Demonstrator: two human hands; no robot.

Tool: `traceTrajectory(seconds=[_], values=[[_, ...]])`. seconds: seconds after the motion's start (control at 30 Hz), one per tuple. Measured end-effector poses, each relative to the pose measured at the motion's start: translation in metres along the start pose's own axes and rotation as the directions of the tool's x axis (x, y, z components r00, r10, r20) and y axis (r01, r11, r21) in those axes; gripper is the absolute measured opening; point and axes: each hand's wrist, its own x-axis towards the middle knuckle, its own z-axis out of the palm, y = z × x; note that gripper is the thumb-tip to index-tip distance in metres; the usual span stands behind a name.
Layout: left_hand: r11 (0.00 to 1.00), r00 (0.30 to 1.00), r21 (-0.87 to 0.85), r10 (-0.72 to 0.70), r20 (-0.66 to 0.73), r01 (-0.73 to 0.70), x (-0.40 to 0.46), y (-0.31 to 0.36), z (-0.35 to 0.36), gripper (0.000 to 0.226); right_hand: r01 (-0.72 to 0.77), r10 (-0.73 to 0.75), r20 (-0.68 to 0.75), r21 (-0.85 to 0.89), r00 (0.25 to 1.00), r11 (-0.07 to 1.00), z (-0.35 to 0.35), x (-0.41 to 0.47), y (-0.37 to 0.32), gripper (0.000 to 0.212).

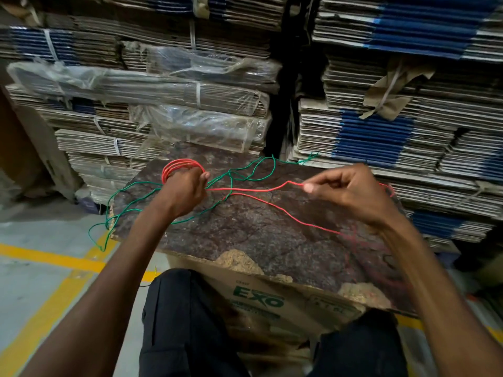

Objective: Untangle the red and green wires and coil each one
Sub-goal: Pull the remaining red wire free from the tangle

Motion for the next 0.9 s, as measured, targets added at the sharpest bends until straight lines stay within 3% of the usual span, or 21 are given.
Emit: traceTrajectory(seconds=[0.1, 0.2, 0.3, 0.43, 0.63, 0.77, 0.9], values=[[0.999, 0.999, 0.038, 0.028, 0.035, -0.030, -0.006, 0.001, -0.003, 0.042, 0.080, -0.083, -0.024, -0.082, 0.996, 0.993, -0.014, 0.005, -0.004, 0.005], [1.000, 0.994, -0.014, 0.018, 0.109, -0.017, -0.006, 0.007, -0.005, 0.040, 0.140, -0.156, -0.174, -0.102, 0.972, 0.985, -0.013, 0.021, -0.001, 0.006], [0.984, 0.974, -0.176, 0.001, 0.225, 0.039, -0.010, 0.012, -0.007, 0.040, 0.184, -0.228, -0.285, -0.173, 0.931, 0.968, -0.012, 0.042, 0.006, 0.007], [0.874, 0.920, -0.443, -0.012, 0.392, 0.200, -0.024, 0.027, -0.016, 0.038, 0.187, -0.251, -0.377, -0.198, 0.891, 0.962, -0.012, 0.069, 0.021, 0.009], [0.579, 0.872, -0.734, 0.078, 0.484, 0.355, -0.049, 0.050, -0.036, 0.042, 0.189, -0.312, -0.429, -0.305, 0.848, 0.933, -0.003, 0.095, 0.024, 0.022], [0.291, 0.888, -0.885, 0.179, 0.424, 0.364, -0.061, 0.059, -0.030, 0.036, 0.179, -0.311, -0.401, -0.334, 0.862, 0.926, 0.010, 0.108, 0.025, 0.031], [-0.009, 0.914, -0.935, 0.212, 0.346, 0.356, -0.067, 0.066, -0.028, 0.033, 0.072, -0.206, -0.353, -0.356, 0.913, 0.932, 0.026, 0.111, 0.038, 0.033]])
